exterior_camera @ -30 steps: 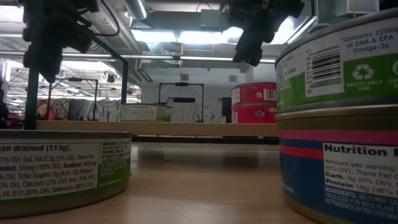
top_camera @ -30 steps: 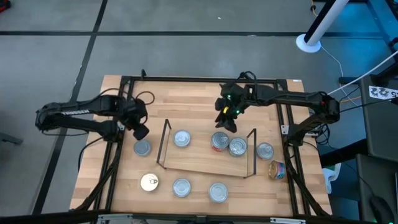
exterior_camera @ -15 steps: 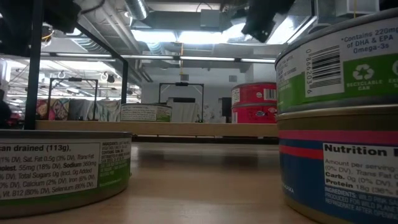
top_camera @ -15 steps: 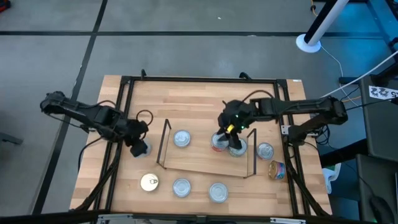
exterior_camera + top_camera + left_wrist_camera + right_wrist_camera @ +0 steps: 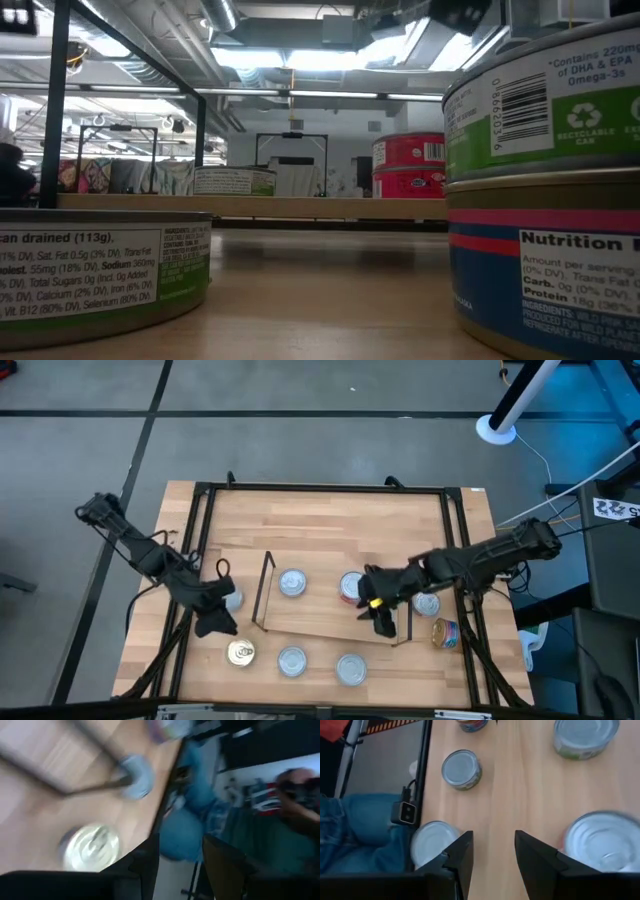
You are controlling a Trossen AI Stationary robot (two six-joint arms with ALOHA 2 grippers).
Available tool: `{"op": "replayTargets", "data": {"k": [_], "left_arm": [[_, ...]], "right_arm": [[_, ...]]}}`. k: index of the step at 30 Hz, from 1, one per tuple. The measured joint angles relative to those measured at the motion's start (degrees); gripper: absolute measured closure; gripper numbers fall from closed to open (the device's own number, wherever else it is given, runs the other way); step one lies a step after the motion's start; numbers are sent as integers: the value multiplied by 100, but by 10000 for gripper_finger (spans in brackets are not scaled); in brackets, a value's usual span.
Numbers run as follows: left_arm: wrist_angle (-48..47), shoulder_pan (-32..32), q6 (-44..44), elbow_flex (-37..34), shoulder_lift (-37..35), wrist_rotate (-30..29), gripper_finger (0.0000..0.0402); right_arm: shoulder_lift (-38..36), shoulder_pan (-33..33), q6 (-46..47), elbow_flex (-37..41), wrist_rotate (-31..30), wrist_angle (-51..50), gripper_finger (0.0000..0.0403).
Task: Stack canned seafood by type on shelf
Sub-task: Stack the green white tuna on top of the green white tuna can on the shelf
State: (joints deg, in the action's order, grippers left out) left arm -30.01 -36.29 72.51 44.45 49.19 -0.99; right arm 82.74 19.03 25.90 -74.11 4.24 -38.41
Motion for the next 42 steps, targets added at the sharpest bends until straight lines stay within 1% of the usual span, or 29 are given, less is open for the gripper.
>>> {"op": "replayTargets", "data": {"k": [5, 8, 11, 15, 19, 21, 25, 28, 31, 33, 36, 42], "left_arm": [[1110, -218, -1061, 0, 196, -552, 259], [1729, -247, -1687, 0, 399, -707, 259], [2238, -247, -2120, 0, 665, -851, 259], [3006, -247, -2516, 0, 1170, -968, 259], [3840, -247, -3110, 68, 1820, -988, 259], [4007, -247, -3484, 281, 2201, -1055, 259], [3986, -247, -4325, 894, 2926, -1333, 259], [3969, -233, -5234, 1337, 3412, -1533, 259], [3979, -172, -6223, 1673, 3775, -1783, 259], [3986, -103, -6782, 1790, 3967, -1866, 259], [3969, 25, -7349, 1859, 4183, -1882, 259], [3987, 266, -7698, 1862, 4534, -1882, 259]], "right_arm": [[0, 565, 809, 0, -622, 44, 258], [-2, 906, 955, 0, -1023, 161, 258], [-2, 1198, 1024, 0, -1422, 215, 258], [-4, 1532, 1208, 0, -1810, 247, 258], [-4, 1900, 1652, 0, -2237, 251, 258], [-4, 2120, 2043, 0, -2485, 254, 258], [-4, 2595, 2933, 0, -2904, 256, 258], [39, 2923, 3573, 0, -3292, 259, 258], [172, 3215, 3980, 0, -3658, 251, 258], [278, 3344, 4179, 0, -3723, 249, 258], [473, 3498, 4390, 0, -3658, 265, 258], [910, 3581, 4447, 2, -3126, 664, 258]]}}
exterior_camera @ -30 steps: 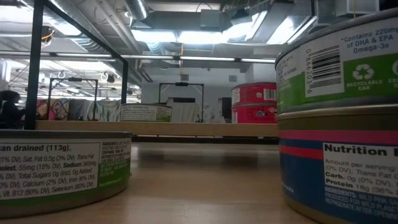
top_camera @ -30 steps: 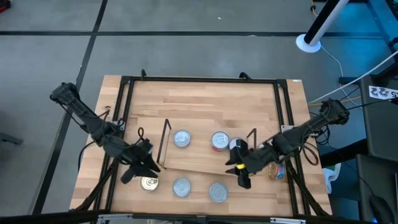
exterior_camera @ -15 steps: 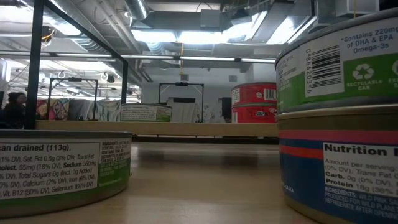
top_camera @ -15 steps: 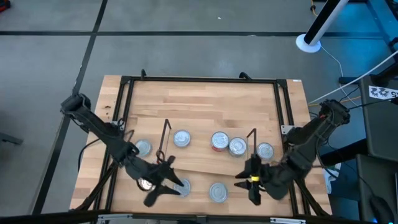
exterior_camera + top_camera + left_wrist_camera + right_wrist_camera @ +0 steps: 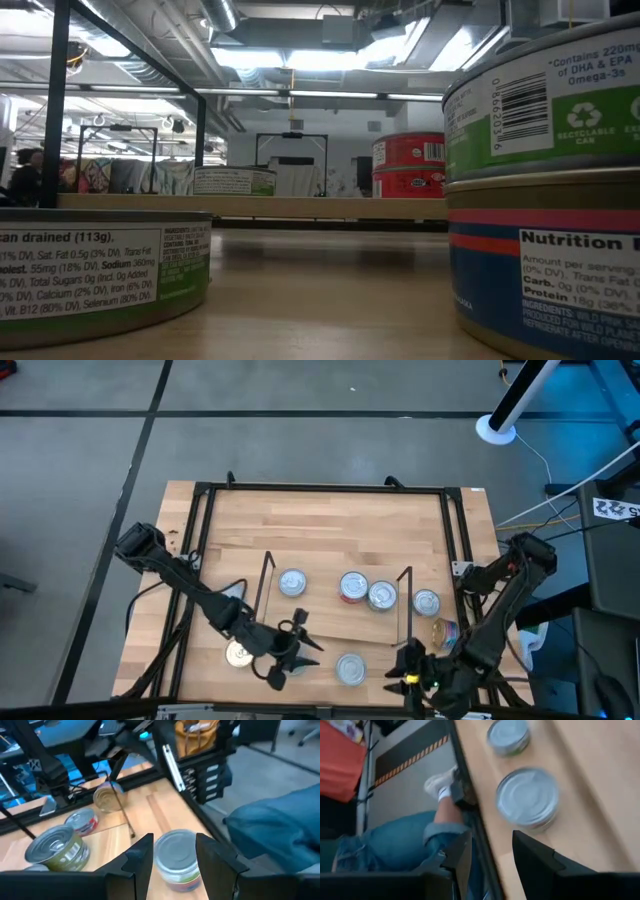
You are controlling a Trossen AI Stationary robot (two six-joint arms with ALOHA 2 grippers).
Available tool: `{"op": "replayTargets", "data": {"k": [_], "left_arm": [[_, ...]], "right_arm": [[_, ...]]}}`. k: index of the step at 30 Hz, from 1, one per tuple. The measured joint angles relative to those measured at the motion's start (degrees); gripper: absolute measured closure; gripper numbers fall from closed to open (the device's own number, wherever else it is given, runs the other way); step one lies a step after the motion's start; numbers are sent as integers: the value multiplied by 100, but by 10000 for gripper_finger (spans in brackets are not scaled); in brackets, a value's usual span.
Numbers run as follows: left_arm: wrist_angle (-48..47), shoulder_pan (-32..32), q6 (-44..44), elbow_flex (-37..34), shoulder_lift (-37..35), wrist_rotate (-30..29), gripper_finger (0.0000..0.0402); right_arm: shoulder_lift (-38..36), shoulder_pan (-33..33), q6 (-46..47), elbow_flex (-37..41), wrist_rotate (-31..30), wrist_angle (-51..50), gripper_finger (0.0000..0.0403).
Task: Stack canned seafood by type on shelf
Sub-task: Stack the green white tuna on top of the green white tuna can on the shelf
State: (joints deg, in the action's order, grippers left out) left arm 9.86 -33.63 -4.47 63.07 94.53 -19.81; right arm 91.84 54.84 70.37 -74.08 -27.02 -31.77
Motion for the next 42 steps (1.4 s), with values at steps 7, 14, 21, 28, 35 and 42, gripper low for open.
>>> {"op": "replayTargets", "data": {"k": [7, 14, 21, 28, 35, 42], "left_arm": [[34, 57, -730, 2, 390, 11, 259], [616, 57, -1757, 4, 809, 227, 259], [729, 120, -2424, 4, 839, 590, 259], [712, 274, -3025, 4, 839, 592, 259], [709, 301, -3041, 4, 839, 591, 259], [707, 289, -3176, 4, 839, 878, 259]], "right_arm": [[305, -53, 511, -1, -54, 274, 258], [616, -49, 2264, 0, -436, 333, 258], [1037, -47, 3461, 0, -340, 411, 258], [1303, -47, 3760, 0, -341, 536, 258], [1428, -47, 3892, 0, -689, 466, 258], [1685, -49, 4396, 0, -778, 466, 258]]}}
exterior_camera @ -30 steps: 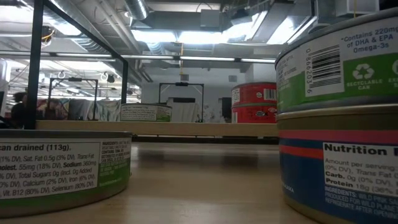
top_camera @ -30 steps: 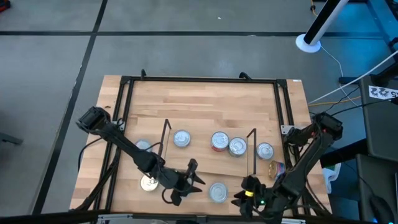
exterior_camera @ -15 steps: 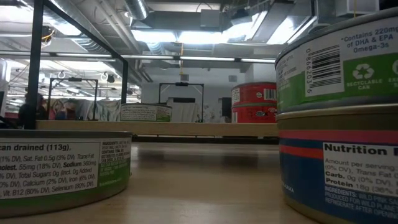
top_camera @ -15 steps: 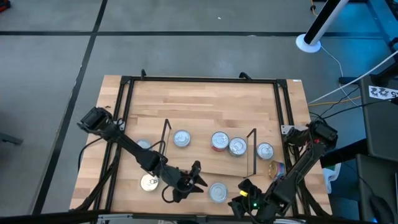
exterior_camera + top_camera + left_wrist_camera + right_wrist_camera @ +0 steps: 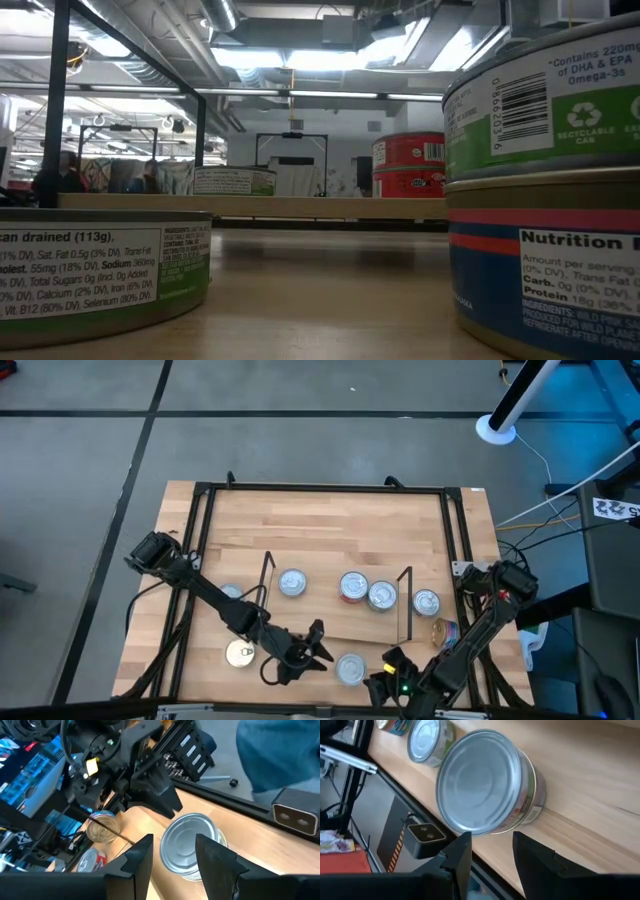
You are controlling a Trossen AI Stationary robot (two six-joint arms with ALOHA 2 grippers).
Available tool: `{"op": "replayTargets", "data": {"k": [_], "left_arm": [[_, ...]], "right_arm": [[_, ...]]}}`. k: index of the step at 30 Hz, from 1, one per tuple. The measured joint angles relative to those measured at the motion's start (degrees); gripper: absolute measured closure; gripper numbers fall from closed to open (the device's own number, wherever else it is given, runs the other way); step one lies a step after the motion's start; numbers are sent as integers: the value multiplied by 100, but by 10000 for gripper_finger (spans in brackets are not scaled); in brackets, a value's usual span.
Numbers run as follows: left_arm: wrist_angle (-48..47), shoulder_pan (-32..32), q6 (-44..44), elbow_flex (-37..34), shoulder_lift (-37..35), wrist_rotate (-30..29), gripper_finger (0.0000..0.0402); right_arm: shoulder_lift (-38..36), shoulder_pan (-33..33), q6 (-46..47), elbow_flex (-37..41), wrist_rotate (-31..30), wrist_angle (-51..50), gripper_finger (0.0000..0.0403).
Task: Stack canned seafood by type on shelf
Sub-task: Stack the green white tuna on top of the green white tuna can on the shelf
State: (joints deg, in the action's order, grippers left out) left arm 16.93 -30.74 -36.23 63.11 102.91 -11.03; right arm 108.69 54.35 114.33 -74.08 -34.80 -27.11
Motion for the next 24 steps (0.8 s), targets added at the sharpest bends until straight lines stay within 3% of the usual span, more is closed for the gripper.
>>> {"op": "replayTargets", "data": {"k": [8, 24], "left_arm": [[1, 14, -1, 0, 0, 12, 259], [-5, 15, -127, 0, 0, 149, 259]], "right_arm": [[29, 0, 413, 0, -316, -1, 259], [29, -161, 885, 0, -141, -274, 259]]}}
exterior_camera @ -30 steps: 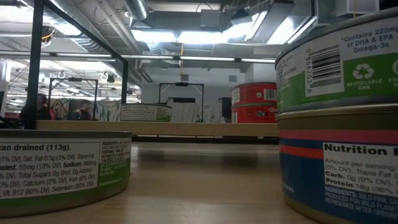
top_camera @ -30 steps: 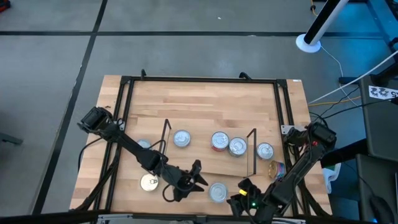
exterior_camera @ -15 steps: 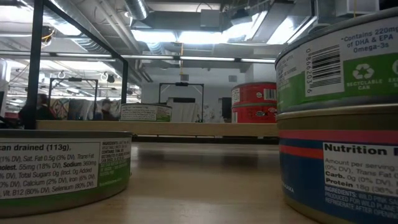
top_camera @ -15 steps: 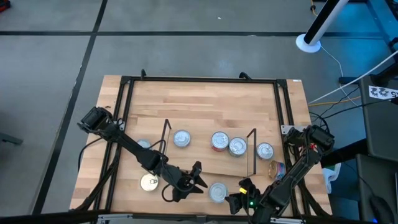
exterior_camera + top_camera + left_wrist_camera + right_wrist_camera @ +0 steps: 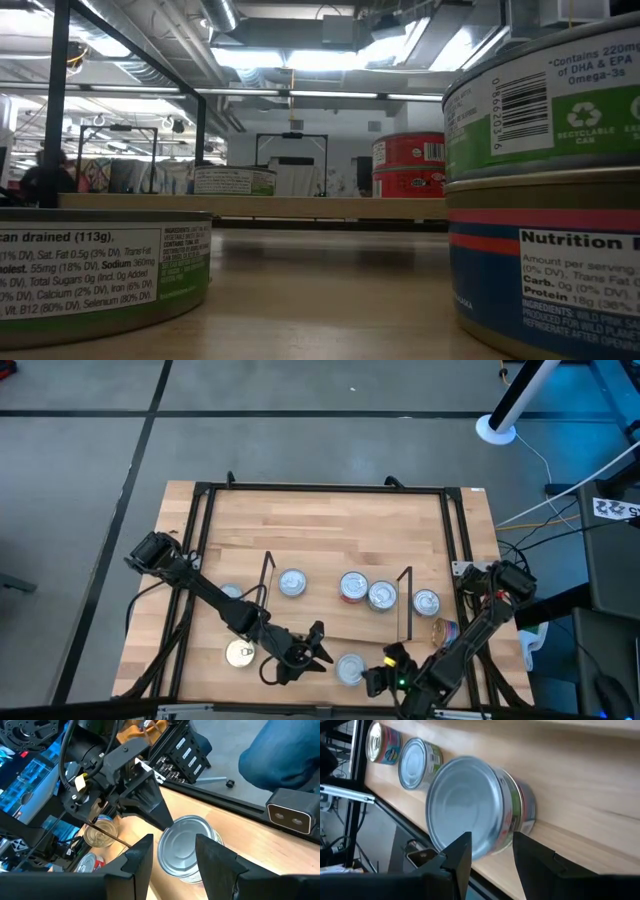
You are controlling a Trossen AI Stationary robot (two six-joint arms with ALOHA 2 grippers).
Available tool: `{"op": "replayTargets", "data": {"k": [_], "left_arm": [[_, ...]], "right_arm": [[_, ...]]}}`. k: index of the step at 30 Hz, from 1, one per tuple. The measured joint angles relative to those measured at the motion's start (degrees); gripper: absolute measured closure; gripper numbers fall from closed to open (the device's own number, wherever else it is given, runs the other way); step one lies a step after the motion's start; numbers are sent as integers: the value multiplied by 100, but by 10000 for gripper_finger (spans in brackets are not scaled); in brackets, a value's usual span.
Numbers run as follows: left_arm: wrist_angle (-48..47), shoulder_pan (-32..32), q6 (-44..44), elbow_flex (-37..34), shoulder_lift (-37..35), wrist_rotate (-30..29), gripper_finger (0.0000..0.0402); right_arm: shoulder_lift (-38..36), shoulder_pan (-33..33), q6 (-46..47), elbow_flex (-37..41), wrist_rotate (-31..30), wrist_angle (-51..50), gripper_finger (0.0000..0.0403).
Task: Stack canned seafood by type on shelf
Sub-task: Stack the green white tuna on top of the green white tuna can on the shelf
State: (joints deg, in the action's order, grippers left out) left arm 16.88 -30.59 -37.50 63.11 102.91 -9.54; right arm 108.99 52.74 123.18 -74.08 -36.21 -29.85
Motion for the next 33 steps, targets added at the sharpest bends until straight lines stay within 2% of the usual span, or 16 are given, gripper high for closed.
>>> {"op": "replayTargets", "data": {"k": [12, 18, 28, 33], "left_arm": [[-2, 0, 2, 0, 0, -2, 259], [-4, 0, 0, 0, 0, -2, 259], [-4, 0, -2, 0, 0, -2, 259], [-4, 0, 0, 0, 0, -2, 259]], "right_arm": [[-2, -193, -24, 0, 541, -35, 259], [-2, -191, -13, 0, 575, -32, 265], [-13, -191, -21, 0, 535, -25, 358], [-13, -191, -28, 0, 510, -24, 390]]}}
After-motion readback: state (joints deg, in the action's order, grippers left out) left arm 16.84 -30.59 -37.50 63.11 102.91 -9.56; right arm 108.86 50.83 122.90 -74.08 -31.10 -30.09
